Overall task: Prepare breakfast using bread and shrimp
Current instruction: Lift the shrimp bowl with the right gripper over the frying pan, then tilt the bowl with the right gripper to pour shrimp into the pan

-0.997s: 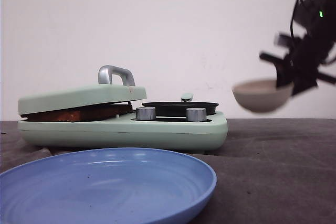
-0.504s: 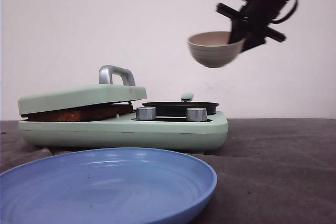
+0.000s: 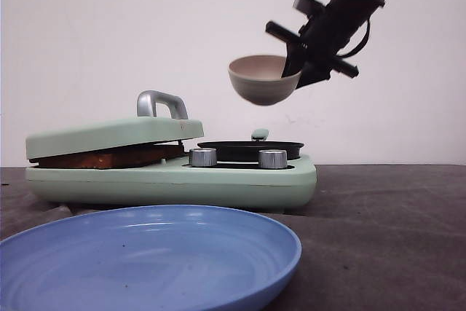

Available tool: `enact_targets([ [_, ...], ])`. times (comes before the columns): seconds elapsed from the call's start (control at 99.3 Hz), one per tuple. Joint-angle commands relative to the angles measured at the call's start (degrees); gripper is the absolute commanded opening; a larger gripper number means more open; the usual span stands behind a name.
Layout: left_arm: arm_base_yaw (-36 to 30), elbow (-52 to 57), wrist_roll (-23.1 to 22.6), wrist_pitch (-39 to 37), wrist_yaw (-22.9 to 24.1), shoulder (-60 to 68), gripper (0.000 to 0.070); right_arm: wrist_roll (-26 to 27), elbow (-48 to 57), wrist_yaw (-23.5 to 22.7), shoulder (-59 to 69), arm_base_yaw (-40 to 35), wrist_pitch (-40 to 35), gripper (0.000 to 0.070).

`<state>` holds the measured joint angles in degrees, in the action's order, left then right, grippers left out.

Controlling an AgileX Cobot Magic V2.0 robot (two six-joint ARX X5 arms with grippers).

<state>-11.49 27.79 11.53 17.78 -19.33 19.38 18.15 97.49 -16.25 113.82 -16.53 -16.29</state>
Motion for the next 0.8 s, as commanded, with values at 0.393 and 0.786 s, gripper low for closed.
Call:
enact_targets([
  [0.393,-0.04,-0.02,-2.1,2.1,0.17,0.04,0.0422,-15.37,1.88,12.46,2.08,-3.48,6.91,0.0],
  [0.786,-0.04,-0.02,-2.54,2.05,0.17,0.04,0.0422,-38.36,1.88,34.25,2.05,-10.99,10.88,0.0],
])
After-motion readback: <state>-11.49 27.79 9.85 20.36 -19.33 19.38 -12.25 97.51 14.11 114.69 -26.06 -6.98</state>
